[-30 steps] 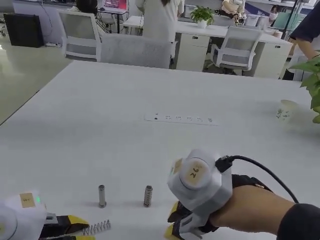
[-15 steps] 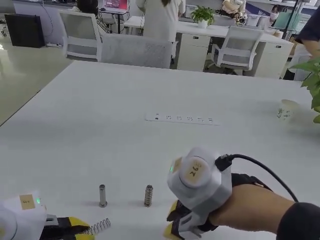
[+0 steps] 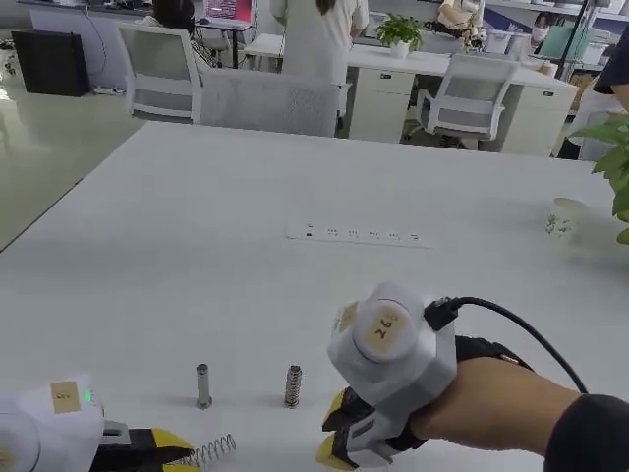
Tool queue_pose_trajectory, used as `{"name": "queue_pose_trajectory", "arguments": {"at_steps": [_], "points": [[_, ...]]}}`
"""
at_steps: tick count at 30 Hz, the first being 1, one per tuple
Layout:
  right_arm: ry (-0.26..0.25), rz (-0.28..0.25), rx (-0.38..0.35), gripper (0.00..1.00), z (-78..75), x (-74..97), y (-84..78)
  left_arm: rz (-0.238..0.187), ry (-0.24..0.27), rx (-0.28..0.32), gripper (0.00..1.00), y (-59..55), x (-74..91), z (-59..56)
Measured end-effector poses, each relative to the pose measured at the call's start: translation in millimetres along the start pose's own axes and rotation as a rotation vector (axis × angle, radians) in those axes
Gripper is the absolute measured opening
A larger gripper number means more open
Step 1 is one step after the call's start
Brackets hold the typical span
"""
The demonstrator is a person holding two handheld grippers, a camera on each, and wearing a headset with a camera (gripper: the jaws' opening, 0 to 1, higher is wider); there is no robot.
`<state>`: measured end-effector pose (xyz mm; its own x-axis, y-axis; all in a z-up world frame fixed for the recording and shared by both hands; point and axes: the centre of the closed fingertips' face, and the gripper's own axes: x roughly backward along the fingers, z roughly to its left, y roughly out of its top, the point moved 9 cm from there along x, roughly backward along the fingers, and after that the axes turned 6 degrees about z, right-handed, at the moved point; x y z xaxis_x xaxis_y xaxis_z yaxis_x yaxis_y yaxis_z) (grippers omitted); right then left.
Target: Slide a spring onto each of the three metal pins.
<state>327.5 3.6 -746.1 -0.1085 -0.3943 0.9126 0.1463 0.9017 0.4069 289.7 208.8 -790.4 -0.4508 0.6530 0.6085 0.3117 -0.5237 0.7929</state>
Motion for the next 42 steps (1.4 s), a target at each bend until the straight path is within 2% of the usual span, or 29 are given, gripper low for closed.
{"name": "queue_pose_trajectory", "arguments": {"at_steps": [9,16,29,42], "points": [[0.006,-0.011,0.008,0.14,2.0,2.2,2.1,-0.032,-0.040,-0.060,0.02,21.9,-0.1,-13.5],[0.020,-0.029,0.013,0.14,5.2,5.1,5.4,-0.046,-0.068,-0.088,0.02,30.1,-1.0,-20.5],[0.055,-0.047,0.073,0.14,16.0,7.7,17.0,-0.073,-0.099,-0.134,0.02,45.5,1.1,-33.4],[0.082,-0.045,0.109,0.13,21.5,6.3,19.8,-0.099,-0.130,-0.172,0.02,59.7,1.5,-42.7]]}}
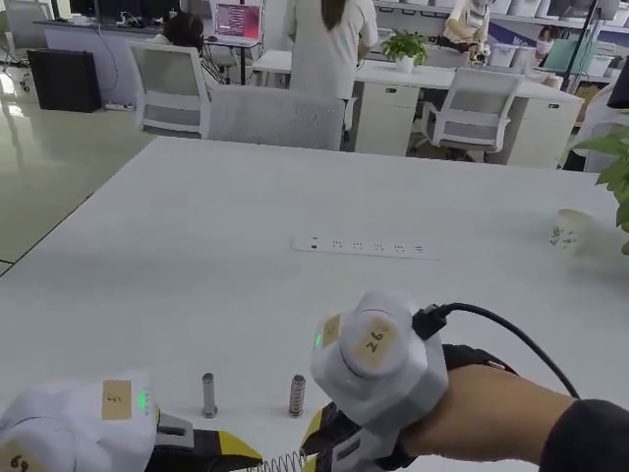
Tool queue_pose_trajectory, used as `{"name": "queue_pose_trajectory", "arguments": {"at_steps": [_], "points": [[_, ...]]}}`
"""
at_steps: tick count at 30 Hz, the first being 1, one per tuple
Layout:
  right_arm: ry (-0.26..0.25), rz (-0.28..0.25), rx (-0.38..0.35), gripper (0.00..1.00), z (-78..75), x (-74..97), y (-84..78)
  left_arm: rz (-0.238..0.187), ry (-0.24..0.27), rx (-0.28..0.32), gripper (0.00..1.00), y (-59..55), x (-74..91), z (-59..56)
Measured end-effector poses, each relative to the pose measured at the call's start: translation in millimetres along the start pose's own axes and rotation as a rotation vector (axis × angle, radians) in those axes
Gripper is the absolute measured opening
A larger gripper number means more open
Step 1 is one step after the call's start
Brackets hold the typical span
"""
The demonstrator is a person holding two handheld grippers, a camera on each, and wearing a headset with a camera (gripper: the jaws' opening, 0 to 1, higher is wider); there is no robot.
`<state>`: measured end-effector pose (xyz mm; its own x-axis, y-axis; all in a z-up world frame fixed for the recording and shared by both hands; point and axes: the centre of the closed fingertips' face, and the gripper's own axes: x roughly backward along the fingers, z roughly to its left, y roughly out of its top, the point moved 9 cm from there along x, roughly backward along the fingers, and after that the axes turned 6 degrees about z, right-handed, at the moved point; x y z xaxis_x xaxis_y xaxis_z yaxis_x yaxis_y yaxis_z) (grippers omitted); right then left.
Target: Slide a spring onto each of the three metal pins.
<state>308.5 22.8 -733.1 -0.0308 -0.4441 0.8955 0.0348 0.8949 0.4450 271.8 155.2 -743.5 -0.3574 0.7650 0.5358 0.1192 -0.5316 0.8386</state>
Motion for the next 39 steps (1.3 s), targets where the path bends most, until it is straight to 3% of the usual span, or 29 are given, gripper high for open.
{"name": "queue_pose_trajectory", "arguments": {"at_steps": [19,39], "points": [[0.009,0.004,0.022,0.09,3.0,7.6,3.7,-0.003,-0.009,0.000,0.02,0.3,-4.1,-0.4],[0.031,-0.036,0.038,0.09,9.6,14.6,20.6,0.006,-0.011,0.001,0.02,-3.7,-5.1,-1.0]]}}
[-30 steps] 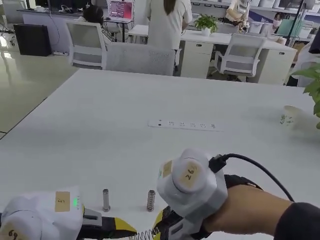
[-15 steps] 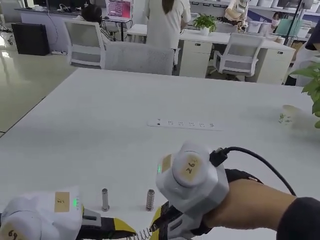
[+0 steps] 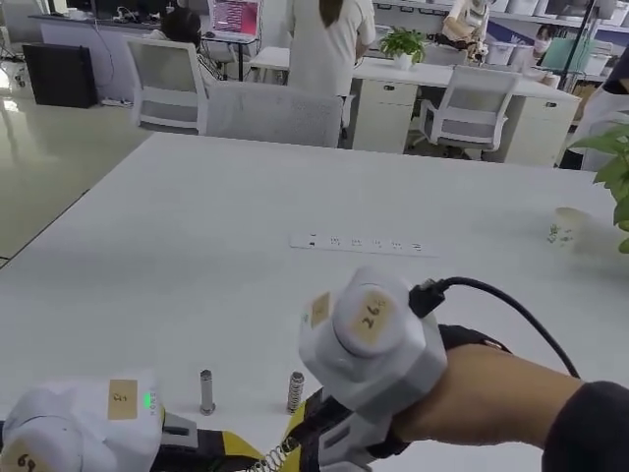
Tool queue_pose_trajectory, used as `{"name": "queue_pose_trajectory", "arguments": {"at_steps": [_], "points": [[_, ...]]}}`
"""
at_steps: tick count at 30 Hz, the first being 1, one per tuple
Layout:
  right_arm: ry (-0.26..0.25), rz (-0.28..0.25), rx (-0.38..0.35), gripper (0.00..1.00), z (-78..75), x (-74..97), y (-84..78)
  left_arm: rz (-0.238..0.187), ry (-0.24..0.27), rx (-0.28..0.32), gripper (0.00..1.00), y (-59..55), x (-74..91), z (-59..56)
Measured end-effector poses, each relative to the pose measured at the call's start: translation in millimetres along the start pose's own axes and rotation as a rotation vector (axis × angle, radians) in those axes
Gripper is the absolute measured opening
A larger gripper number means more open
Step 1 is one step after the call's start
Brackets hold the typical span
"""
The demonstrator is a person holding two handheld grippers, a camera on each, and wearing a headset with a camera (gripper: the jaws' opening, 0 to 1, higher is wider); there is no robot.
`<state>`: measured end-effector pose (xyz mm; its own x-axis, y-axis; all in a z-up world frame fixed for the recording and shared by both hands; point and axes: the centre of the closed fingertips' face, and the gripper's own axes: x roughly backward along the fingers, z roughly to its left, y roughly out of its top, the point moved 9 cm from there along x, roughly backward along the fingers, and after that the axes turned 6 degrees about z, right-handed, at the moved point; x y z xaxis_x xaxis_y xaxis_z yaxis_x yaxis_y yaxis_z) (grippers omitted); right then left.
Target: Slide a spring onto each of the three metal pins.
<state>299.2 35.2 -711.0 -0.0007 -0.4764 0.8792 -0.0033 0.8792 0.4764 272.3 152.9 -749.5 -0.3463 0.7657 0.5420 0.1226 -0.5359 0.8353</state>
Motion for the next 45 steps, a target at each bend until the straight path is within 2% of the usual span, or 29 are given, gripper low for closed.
{"name": "queue_pose_trajectory", "arguments": {"at_steps": [3,8,15,18,28,35,45], "points": [[0.003,-0.005,0.004,0.09,0.8,0.4,2.4,-0.005,0.002,0.004,0.02,-0.1,0.4,0.3],[0.018,-0.042,-0.007,0.09,1.9,4.6,8.7,-0.019,0.001,0.014,0.02,1.0,0.2,-0.4],[0.018,-0.027,0.004,0.08,3.2,2.1,9.3,-0.016,0.002,0.014,0.02,0.5,0.5,-1.3],[0.022,-0.026,0.005,0.08,4.2,1.3,10.4,-0.035,0.000,0.028,0.02,2.4,0.4,-2.0],[0.015,-0.013,0.015,0.08,1.5,1.8,13.6,-0.052,0.010,0.050,0.02,0.7,0.2,-0.5],[0.017,-0.011,0.025,0.08,0.2,2.5,22.1,-0.061,0.019,0.060,0.03,1.1,0.9,1.0],[0.014,0.012,0.047,0.08,-2.8,3.2,25.0,-0.056,0.025,0.078,0.06,-0.8,1.6,1.6]]}}
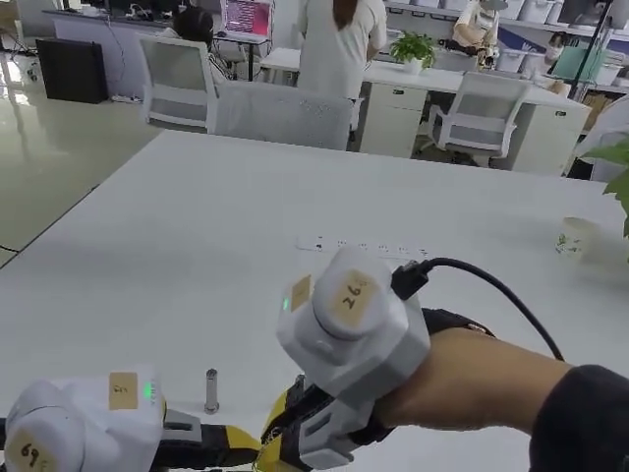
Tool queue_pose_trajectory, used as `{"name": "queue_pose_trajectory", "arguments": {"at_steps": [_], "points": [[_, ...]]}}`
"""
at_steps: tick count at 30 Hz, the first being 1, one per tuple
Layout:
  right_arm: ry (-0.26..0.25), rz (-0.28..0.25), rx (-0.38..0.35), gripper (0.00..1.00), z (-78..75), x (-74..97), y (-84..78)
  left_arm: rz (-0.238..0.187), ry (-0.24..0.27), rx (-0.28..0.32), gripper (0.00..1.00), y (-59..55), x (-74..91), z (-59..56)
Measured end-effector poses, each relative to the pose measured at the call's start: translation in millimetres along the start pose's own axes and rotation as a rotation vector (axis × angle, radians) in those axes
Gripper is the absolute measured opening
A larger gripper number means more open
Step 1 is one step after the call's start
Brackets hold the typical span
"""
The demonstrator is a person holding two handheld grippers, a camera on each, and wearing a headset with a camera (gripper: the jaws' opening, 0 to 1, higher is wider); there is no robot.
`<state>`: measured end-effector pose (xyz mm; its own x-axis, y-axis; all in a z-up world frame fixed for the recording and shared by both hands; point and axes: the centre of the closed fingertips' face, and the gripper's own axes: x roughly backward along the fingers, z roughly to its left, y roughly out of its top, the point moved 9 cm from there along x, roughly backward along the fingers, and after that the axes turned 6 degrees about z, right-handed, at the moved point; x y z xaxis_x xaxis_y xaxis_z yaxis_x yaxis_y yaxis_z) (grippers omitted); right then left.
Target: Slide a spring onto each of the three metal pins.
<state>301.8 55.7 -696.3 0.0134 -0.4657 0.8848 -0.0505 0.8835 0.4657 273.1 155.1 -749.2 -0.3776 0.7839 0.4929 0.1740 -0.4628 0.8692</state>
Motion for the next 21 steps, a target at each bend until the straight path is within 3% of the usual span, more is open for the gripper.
{"name": "queue_pose_trajectory", "arguments": {"at_steps": [21], "points": [[-0.020,0.030,0.026,0.08,-9.2,0.6,2.0,-0.009,0.070,0.085,0.16,-17.1,14.5,6.1]]}}
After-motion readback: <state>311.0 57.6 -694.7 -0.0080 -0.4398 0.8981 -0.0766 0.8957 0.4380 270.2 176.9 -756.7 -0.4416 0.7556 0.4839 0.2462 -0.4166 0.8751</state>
